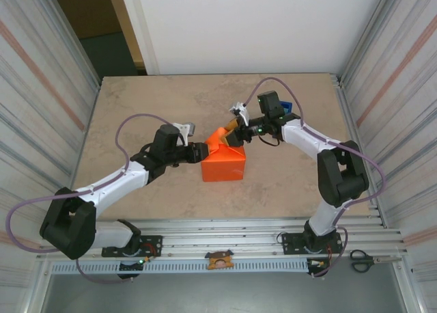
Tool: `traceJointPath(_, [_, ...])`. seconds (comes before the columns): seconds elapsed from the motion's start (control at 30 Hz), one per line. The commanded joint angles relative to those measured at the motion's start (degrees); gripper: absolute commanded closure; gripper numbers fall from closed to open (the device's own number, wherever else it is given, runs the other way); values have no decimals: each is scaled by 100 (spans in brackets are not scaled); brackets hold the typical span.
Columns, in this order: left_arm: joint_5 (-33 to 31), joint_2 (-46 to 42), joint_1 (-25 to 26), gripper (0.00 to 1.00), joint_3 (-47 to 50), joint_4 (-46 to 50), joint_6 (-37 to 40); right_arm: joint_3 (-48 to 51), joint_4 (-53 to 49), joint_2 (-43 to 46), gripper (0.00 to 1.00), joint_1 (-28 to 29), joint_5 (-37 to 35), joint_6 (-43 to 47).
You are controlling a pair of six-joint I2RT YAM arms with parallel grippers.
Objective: Wrap the gift box in paper
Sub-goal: Fold the seventh fold of the wrapping paper on the gift box.
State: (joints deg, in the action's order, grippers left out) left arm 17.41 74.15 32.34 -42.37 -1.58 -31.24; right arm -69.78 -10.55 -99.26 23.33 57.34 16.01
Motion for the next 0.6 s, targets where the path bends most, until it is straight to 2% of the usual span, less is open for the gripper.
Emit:
traceJointPath(0.0, [229, 188, 119, 57, 150, 852, 222, -292, -324, -50, 43, 66, 614, 228])
traceJointPath(0.27, [327, 162, 114, 55, 58, 881, 254, -601, -1292, -56, 52, 90, 1183, 1032])
traceJointPath(0.57, [425, 152, 106, 55, -27, 920, 386, -1061, -1419, -459, 45, 223, 651, 1098])
